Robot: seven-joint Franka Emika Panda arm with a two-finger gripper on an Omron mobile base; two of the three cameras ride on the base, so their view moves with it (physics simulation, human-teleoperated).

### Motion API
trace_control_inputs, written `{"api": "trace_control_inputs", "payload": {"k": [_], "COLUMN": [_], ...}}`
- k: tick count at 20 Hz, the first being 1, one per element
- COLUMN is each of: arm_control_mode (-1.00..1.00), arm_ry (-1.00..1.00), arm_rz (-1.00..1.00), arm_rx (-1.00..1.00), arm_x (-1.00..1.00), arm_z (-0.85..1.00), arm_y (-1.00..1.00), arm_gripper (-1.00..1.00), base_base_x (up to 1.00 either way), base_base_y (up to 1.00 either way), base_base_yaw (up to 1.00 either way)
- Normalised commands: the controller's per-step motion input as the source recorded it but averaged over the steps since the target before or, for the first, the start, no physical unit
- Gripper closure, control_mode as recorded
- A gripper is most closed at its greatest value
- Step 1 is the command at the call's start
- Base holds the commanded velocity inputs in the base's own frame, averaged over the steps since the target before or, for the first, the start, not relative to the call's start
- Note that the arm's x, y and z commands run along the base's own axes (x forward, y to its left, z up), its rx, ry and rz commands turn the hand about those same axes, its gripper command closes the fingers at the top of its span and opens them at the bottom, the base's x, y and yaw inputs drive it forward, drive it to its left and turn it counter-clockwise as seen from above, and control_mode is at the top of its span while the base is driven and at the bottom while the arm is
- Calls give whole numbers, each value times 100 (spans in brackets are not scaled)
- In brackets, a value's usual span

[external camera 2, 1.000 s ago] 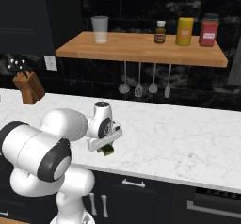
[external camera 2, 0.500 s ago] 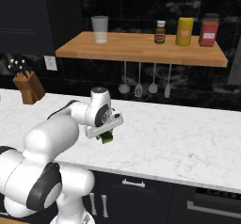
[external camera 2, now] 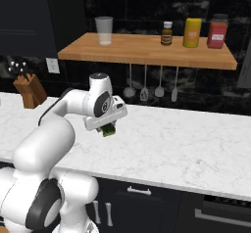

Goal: Pick up the sponge from the counter and clean the cutting board by briefly scrubbing or pressing down on the cutting board. Once finished, release the sponge.

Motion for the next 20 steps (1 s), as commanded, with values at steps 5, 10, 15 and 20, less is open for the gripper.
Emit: {"api": "trace_control_inputs", "payload": {"k": [5,10,15,20], "arm_control_mode": [-100,-100,-100,-100], "arm_ry": [-2,-4,-5,-4], "arm_rz": [0,0,0,0], "arm_rx": [0,-1,-10,-5], "arm_x": [-38,-53,27,41], "arm_z": [25,10,0,0], "arm_y": [-2,-16,-4,0], "arm_gripper": [100,100,100,100], "base_base_x": [0,0,0,0], "base_base_y": [0,0,0,0], "base_base_yaw": [0,0,0,0]}}
